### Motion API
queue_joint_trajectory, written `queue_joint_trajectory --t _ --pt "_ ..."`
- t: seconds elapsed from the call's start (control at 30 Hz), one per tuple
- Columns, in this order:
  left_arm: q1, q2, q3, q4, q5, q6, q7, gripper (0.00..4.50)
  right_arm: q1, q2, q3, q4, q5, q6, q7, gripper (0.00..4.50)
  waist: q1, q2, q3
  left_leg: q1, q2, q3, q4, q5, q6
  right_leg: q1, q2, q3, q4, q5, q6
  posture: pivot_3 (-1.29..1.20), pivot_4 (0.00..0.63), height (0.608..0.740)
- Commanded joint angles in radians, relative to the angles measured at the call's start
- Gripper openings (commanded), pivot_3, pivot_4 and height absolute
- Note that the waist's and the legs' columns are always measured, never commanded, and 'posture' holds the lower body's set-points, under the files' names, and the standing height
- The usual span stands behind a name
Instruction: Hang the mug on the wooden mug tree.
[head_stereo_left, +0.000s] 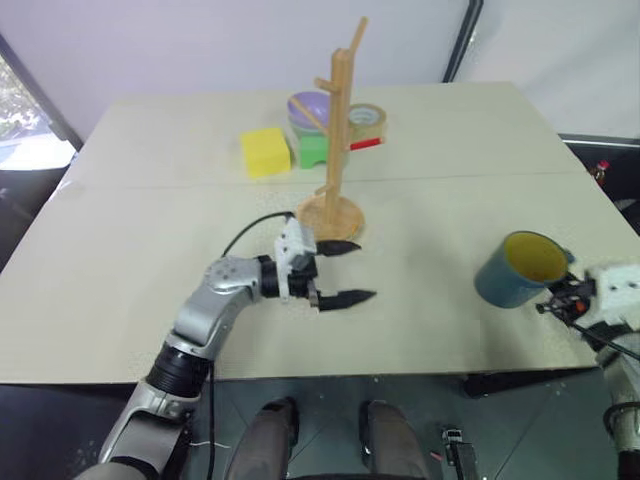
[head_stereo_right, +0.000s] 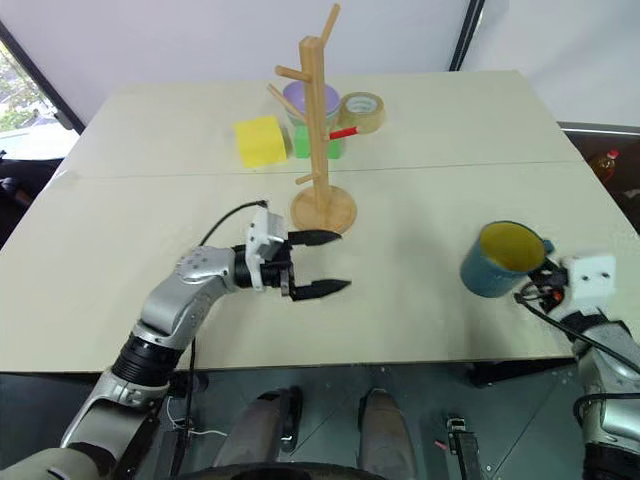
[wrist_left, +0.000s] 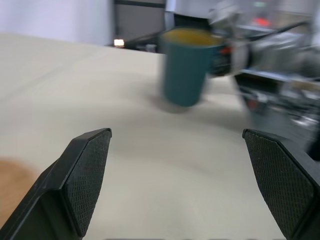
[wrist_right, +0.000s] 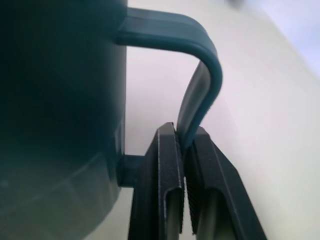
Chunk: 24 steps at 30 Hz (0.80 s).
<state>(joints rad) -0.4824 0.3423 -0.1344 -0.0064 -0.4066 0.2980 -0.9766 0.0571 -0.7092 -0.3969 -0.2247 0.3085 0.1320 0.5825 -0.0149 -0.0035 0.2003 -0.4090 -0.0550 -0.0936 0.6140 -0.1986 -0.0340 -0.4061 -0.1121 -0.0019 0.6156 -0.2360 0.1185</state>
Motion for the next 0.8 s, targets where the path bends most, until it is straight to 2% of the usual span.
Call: queue_joint_trajectory --t 0.03,0.17,0.37,0.57,0.8 --pt "-0.032 0.035 0.109 0.027 -0.039 -0.032 0.007 4.5 -0.134 -0.075 0.101 -0.174 0.002 0.085 0.041 0.06 -0.003 -0.001 0.0 0.0 0.0 0.0 0.0 0.0 0.0 0.0 0.0 0.0 0.0 0.0 0.0 0.0 0.15 0.74" --pt "-0.046 0.093 0.173 0.043 -0.053 -0.043 -0.015 4.5 -0.407 -0.11 0.267 -0.163 -0.034 0.178 0.082 0.06 0.003 -0.003 0.002 0.0 0.001 0.0 0.0 0.0 0.0 -0.001 0.0 -0.001 0.0 0.001 -0.001 0.0 0.15 0.74" --pt "-0.036 0.148 0.227 -0.034 -0.1 -0.003 -0.011 4.5 -0.718 -0.074 0.404 0.077 -0.086 0.149 0.177 0.06 0.02 -0.006 0.003 -0.008 -0.002 -0.001 0.0 -0.001 0.001 -0.005 -0.004 -0.001 -0.003 0.002 -0.001 0.0 0.15 0.74" --pt "0.003 0.157 0.258 -0.131 -0.137 0.033 0.034 4.5 -0.897 -0.016 0.466 0.37 -0.133 -0.005 0.293 0.06 0.019 -0.006 0.003 -0.011 -0.003 0.0 0.0 -0.001 0.001 -0.008 -0.004 -0.001 -0.003 0.004 0.003 0.0 0.15 0.74" --pt "0.042 0.177 0.277 -0.186 -0.163 0.052 0.058 4.5 -1.017 0.027 0.499 0.578 -0.186 -0.13 0.373 0.06 -0.001 -0.006 0.003 -0.01 -0.003 0.0 0.0 0.0 0.001 -0.009 -0.002 -0.001 -0.001 0.006 0.005 0.0 0.15 0.74"
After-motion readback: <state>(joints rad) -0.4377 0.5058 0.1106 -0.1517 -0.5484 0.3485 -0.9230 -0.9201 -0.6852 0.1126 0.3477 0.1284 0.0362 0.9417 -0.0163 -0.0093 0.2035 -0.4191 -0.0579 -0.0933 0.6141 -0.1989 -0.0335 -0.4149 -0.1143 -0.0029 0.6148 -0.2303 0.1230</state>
